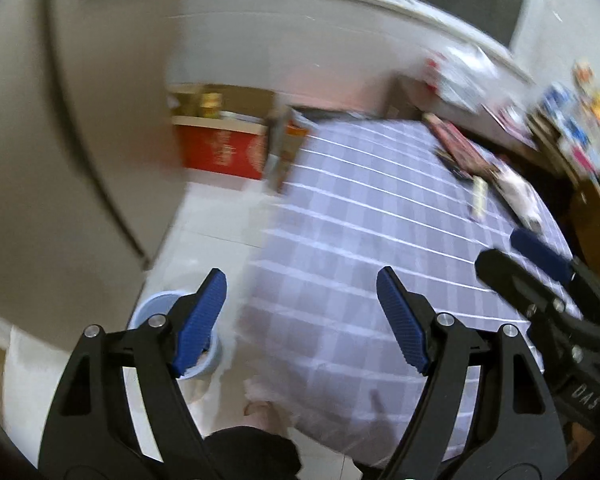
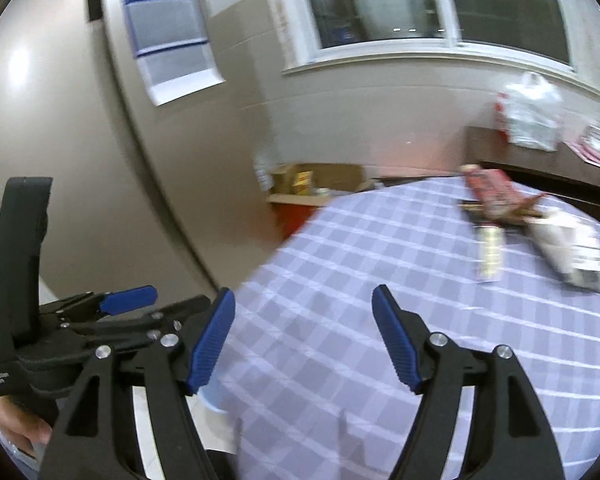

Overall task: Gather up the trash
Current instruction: 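Move both tools back over the table, then grasp the yellow paper tag with the left gripper while the right gripper grasps the newspaper bundle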

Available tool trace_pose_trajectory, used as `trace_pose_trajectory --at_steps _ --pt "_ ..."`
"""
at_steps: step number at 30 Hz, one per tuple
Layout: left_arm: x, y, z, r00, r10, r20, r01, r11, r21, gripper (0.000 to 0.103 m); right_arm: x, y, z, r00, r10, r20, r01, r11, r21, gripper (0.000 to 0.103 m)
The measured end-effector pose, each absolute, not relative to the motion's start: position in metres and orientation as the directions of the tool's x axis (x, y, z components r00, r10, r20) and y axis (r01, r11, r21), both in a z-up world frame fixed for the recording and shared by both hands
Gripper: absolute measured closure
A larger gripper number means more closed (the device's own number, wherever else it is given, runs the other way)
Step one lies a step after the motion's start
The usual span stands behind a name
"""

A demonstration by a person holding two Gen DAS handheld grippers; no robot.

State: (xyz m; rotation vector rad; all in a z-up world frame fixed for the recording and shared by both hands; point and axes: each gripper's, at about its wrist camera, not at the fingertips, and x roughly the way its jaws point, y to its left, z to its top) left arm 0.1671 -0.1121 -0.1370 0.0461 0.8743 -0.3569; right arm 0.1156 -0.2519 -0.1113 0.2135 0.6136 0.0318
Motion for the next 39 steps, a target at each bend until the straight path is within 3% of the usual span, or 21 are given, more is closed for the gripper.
trace_pose_trajectory --at_steps 7,11,22,24,26,28,29,30,32,36,39 --pt "0.181 -0.228 -0.142 0.514 -0.361 -0.778 0.454 0.884 -0.11 0.026 0.104 -0.365 -0.126 0.791 -0.04 -0.61 0.201 0.959 0.198 0.033" --pt "0.189 -0.286 -0.152 0.513 -0.348 -0.785 0.503 0.862 -0.053 0.026 0.104 -0.412 -0.136 0.766 -0.084 -0.638 0.254 0.95 0.18 0.033" --pt "0.224 -0.359 -0.183 0.497 -0.355 -0.792 0.536 0.843 -0.042 0.027 0.129 -0.482 -0.163 0.715 -0.108 -0.69 0.306 0.937 0.171 0.033" --pt "0.23 -0.365 -0.189 0.494 -0.351 -0.796 0.536 0.843 -0.04 0.036 0.136 -0.485 -0.168 0.709 -0.108 -0.697 0.303 0.939 0.163 0.033" --pt "0.235 -0.37 -0.194 0.471 -0.355 -0.807 0.549 0.835 -0.046 0.061 0.142 -0.486 -0.171 0.705 -0.105 -0.701 0.297 0.942 0.157 0.033" --pt "0.236 -0.37 -0.196 0.478 -0.353 -0.804 0.554 0.832 -0.035 0.075 0.149 -0.485 -0.175 0.7 -0.109 -0.706 0.29 0.947 0.141 0.033" --pt "0.236 -0.37 -0.196 0.481 -0.357 -0.801 0.56 0.828 -0.033 0.087 0.151 -0.484 -0.175 0.699 -0.108 -0.707 0.287 0.948 0.138 0.033" --pt "0.237 -0.368 -0.196 0.469 -0.369 -0.802 0.565 0.824 -0.048 0.094 0.155 -0.482 -0.177 0.698 -0.11 -0.708 0.28 0.951 0.129 0.033" --pt "0.238 -0.363 -0.193 0.472 -0.38 -0.796 0.554 0.829 -0.067 0.097 0.16 -0.477 -0.178 0.694 -0.123 -0.71 0.274 0.956 0.101 0.033" --pt "0.235 -0.349 -0.184 0.488 -0.387 -0.783 0.545 0.835 -0.073 0.098 0.172 -0.471 -0.183 0.669 -0.119 -0.733 0.255 0.964 0.077 0.076" --pt "0.227 -0.337 -0.175 0.506 -0.393 -0.768 0.541 0.838 -0.073 0.099 0.166 -0.47 -0.183 0.671 -0.096 -0.736 0.258 0.96 0.11 0.083"
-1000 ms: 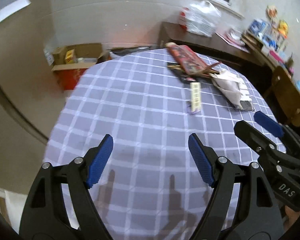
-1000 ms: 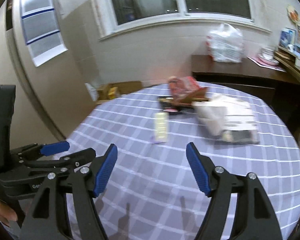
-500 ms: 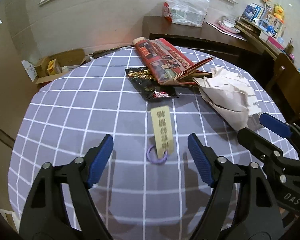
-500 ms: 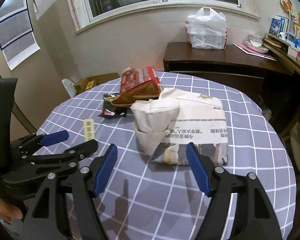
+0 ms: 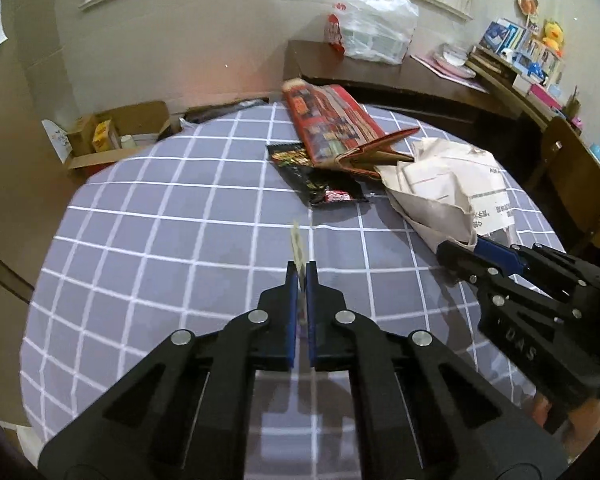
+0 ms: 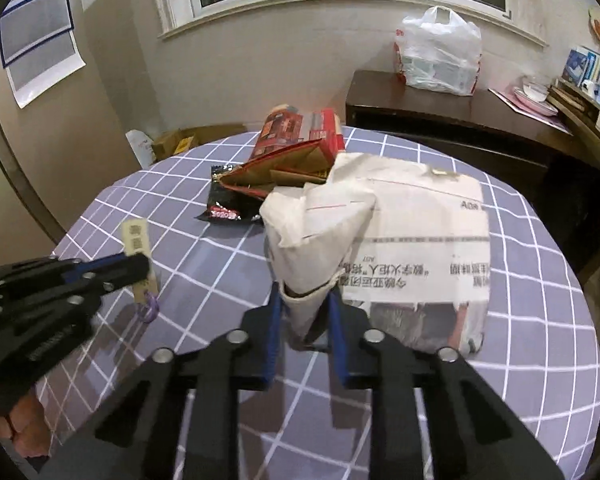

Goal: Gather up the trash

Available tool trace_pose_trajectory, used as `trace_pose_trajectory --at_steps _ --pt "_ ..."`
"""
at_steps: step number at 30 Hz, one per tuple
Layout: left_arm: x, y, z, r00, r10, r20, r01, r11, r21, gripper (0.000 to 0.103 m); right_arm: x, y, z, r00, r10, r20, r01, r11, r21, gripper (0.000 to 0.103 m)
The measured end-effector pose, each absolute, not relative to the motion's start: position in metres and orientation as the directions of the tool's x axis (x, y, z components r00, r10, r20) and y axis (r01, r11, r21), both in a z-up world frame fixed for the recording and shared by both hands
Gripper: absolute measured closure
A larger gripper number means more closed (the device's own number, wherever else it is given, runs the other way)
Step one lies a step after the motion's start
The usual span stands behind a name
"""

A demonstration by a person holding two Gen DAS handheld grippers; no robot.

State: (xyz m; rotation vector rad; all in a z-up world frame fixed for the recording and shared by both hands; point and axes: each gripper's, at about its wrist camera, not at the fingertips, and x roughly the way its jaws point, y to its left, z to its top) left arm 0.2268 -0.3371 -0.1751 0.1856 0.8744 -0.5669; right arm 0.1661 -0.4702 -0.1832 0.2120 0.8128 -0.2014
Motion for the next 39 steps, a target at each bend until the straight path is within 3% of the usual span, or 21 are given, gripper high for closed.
trace_pose_trajectory --at_steps 18,39 --pt "0.157 -0.216 -0.123 0.607 -0.396 -0.689 0.463 0.881 -0.098 0.1 0.091 -0.341 -0.114 0.785 0.09 -0.613 0.102 0.957 0.271 0.085" --pt "0.13 -0.024 -0.118 0.706 -0.254 -0.661 0.233 0.965 -0.122 0.1 0.119 -0.138 -0.109 0.701 0.332 -0.631 -0.173 0.938 0.302 0.085"
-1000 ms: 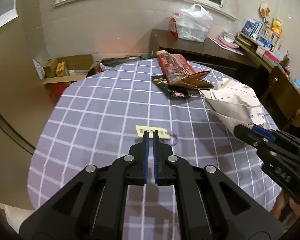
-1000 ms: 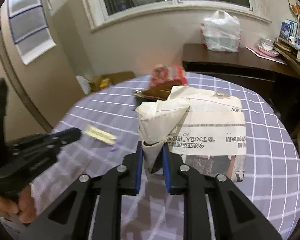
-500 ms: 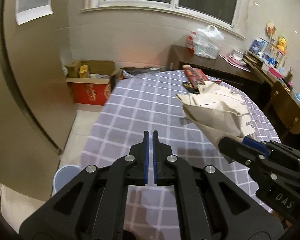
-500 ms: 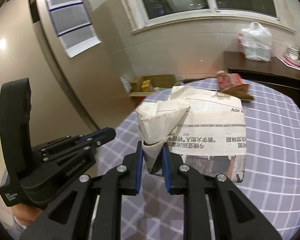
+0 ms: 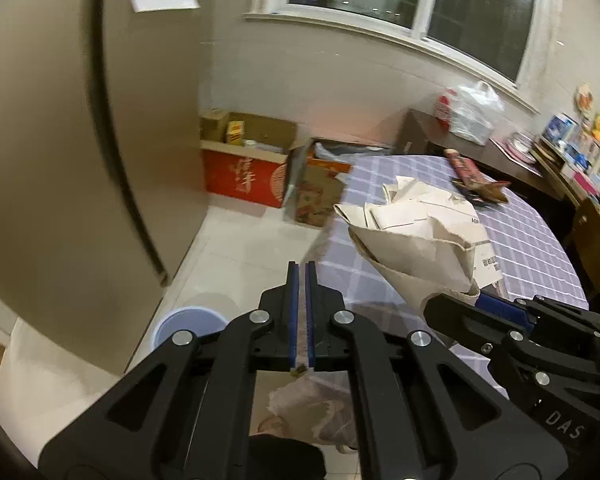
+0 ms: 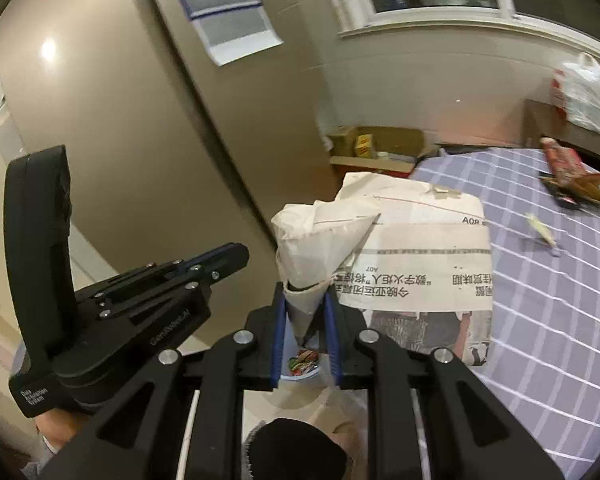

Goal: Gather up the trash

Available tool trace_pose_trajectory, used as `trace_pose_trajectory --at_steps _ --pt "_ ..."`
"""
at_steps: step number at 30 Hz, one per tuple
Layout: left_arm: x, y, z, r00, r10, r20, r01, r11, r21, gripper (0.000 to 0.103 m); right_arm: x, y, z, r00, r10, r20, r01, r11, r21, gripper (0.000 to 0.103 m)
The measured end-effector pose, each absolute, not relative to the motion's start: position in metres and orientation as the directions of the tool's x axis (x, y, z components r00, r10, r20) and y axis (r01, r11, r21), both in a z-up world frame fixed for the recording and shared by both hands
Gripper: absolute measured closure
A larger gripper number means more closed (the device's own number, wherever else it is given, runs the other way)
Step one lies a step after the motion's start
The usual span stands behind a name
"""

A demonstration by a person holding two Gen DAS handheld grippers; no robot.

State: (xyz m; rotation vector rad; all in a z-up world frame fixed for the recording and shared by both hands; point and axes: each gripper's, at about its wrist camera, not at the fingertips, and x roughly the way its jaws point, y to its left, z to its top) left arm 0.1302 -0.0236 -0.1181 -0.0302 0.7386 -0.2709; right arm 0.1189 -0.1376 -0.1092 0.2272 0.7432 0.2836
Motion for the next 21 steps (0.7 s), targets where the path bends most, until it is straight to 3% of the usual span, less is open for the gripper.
trace_pose_trajectory --at_steps 15,21 --pt "0.144 0.103 -0.154 0.683 -0.173 -0.71 0.049 0.98 -0.191 0.1 0.176 -0.026 -0.148 0.553 0.486 -0.677 -0.324 0.874 0.362 0.085" --pt "0.157 0.14 -0.186 0.638 -0.199 -0.744 -0.001 0.966 -0.259 0.1 0.198 0.008 -0.179 0.483 0.509 -0.713 -0.352 0.858 0.374 0.085"
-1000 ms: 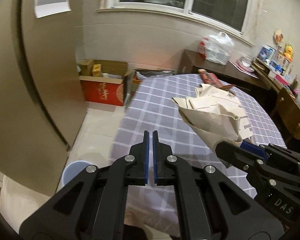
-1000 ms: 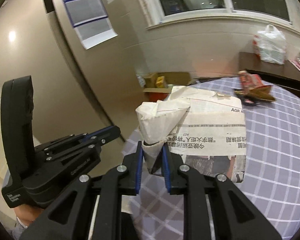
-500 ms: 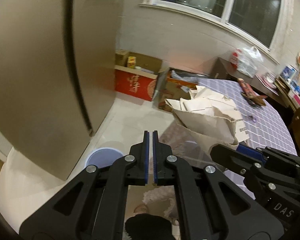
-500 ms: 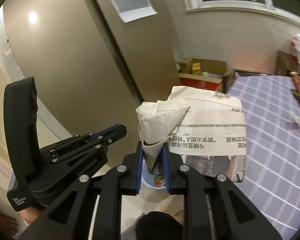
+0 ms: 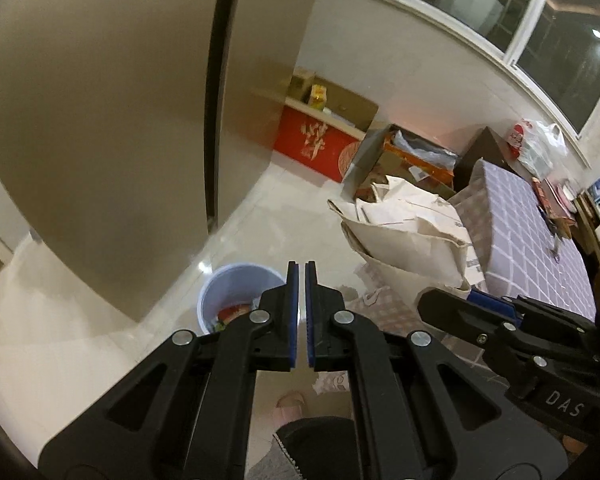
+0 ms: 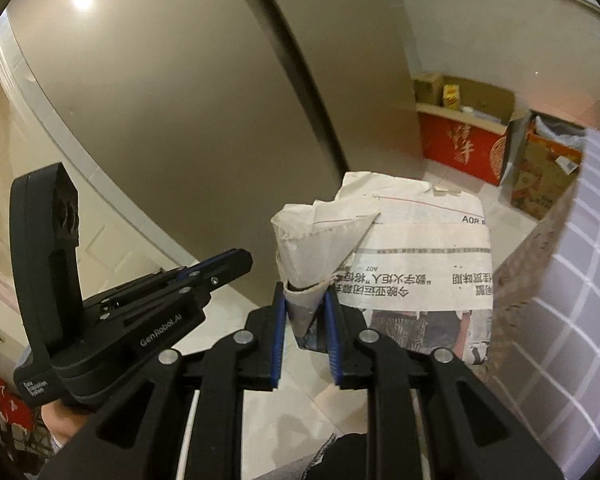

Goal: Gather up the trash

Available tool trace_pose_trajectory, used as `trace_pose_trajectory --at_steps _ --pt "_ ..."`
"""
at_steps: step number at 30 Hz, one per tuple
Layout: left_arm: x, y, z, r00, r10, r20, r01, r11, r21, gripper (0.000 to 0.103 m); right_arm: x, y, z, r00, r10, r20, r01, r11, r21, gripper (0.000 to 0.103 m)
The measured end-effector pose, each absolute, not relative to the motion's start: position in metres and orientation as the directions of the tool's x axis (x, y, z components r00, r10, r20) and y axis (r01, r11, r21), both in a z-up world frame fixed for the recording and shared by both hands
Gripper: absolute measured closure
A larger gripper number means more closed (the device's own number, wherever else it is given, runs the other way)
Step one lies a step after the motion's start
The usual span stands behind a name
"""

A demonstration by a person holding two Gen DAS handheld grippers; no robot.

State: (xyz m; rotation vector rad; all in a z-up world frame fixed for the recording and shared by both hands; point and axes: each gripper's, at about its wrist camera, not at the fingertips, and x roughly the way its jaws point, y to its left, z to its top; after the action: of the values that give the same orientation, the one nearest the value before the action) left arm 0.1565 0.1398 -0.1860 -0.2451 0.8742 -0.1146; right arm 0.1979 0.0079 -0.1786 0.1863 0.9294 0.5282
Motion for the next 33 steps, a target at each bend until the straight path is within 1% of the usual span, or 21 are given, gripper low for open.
trace_pose_trajectory --at_steps 3,7,12,15,17,21,22,23,24,25,26,28,31,33 --pt "0.165 0.158 -0.206 0.599 -0.234 -0.765 -0.035 0.948 -0.317 0.1 0.205 0.021 -0.196 0.448 0.518 -0.728 -0.351 0.851 0.39 0.085" --pt "0.182 0.178 -0.234 0.524 -0.316 -0.791 -0.098 0.9 -0.424 0.1 0.215 0.03 -0.217 0.41 0.52 -0.749 -0.335 0.85 0.407 0.085" --pt "0.193 0.184 -0.249 0.465 -0.371 -0.804 -0.151 0.861 -0.485 0.1 0.231 0.028 -0.231 0.392 0.516 -0.761 -0.313 0.853 0.418 0.085" --pt "0.194 0.178 -0.242 0.475 -0.366 -0.8 -0.133 0.869 -0.476 0.1 0.236 0.022 -0.227 0.409 0.512 -0.755 -0.311 0.856 0.412 0.085" --pt "0.193 0.169 -0.23 0.499 -0.39 -0.774 -0.097 0.862 -0.497 0.1 0.228 0.02 -0.216 0.436 0.506 -0.744 -0.318 0.86 0.399 0.085" --pt "0.187 0.141 -0.193 0.579 -0.364 -0.73 -0.021 0.888 -0.46 0.099 0.211 0.005 -0.174 0.534 0.477 -0.698 -0.341 0.877 0.339 0.085" --pt "0.185 0.128 -0.181 0.592 -0.359 -0.722 0.007 0.897 -0.441 0.094 0.206 -0.002 -0.163 0.559 0.466 -0.686 -0.342 0.883 0.321 0.085" --pt "0.186 0.118 -0.173 0.599 -0.358 -0.716 0.026 0.903 -0.43 0.073 0.2 -0.012 -0.149 0.59 0.449 -0.671 -0.336 0.892 0.301 0.085" --pt "0.185 0.105 -0.162 0.613 -0.359 -0.704 0.052 0.907 -0.418 0.06 0.196 -0.021 -0.141 0.611 0.435 -0.662 -0.328 0.9 0.288 0.085" --pt "0.182 0.096 -0.155 0.629 -0.357 -0.691 0.068 0.91 -0.408 0.033 0.192 -0.032 -0.133 0.632 0.419 -0.652 -0.318 0.907 0.275 0.085" --pt "0.179 0.078 -0.144 0.659 -0.351 -0.665 0.101 0.918 -0.384 0.033 0.187 -0.043 -0.125 0.653 0.401 -0.642 -0.305 0.916 0.262 0.085" --pt "0.176 0.035 -0.129 0.664 -0.367 -0.651 0.186 0.925 -0.332 0.033 0.174 -0.077 -0.109 0.703 0.343 -0.623 -0.259 0.939 0.225 0.085" --pt "0.177 -0.021 -0.12 0.632 -0.438 -0.639 0.286 0.898 -0.333 0.033 0.158 -0.131 -0.098 0.746 0.268 -0.609 -0.18 0.963 0.202 0.085" --pt "0.178 -0.073 -0.12 0.609 -0.469 -0.64 0.356 0.882 -0.308 0.033 0.146 -0.172 -0.096 0.772 0.199 -0.603 -0.11 0.977 0.183 0.085"
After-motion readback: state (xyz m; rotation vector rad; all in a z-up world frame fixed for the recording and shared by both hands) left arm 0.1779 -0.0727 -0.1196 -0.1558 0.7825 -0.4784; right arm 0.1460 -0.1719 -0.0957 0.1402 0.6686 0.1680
